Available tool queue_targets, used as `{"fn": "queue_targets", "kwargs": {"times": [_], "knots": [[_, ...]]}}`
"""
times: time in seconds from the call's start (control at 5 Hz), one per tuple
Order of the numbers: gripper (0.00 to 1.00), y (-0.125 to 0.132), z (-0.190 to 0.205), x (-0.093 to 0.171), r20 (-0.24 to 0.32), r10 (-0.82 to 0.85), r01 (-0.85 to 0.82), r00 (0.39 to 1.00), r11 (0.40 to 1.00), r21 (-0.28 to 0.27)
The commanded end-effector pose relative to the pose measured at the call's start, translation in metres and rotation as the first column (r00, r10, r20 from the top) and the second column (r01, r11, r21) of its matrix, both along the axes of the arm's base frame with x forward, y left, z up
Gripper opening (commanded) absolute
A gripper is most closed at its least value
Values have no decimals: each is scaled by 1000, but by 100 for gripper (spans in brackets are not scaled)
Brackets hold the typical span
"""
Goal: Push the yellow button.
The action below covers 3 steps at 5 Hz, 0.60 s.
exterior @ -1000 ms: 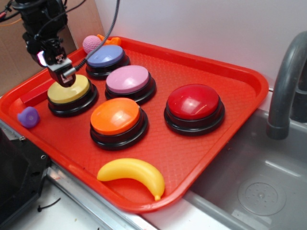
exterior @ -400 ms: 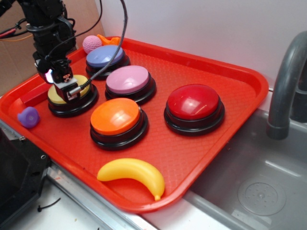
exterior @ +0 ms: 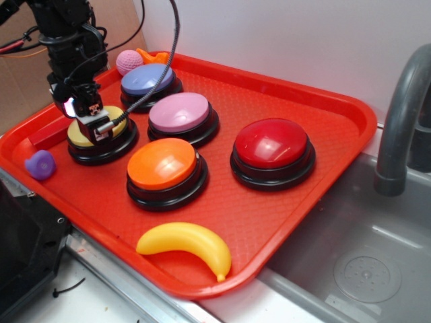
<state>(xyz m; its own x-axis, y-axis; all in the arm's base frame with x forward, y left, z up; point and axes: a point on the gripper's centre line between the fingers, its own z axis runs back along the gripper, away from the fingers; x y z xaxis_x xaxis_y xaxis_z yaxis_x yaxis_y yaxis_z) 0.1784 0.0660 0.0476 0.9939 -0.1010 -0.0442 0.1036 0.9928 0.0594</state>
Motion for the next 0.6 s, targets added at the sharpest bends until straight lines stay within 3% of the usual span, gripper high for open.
{"fn": "queue_targets", "kwargs": {"times": [0.0,0.2,0.4], "knots": [[100,6,29,9,15,32,-32,999,999,5],[100,11,42,11,26,57,-57,998,998,3],[100,13,49,13,-17,32,-32,999,999,13]]}}
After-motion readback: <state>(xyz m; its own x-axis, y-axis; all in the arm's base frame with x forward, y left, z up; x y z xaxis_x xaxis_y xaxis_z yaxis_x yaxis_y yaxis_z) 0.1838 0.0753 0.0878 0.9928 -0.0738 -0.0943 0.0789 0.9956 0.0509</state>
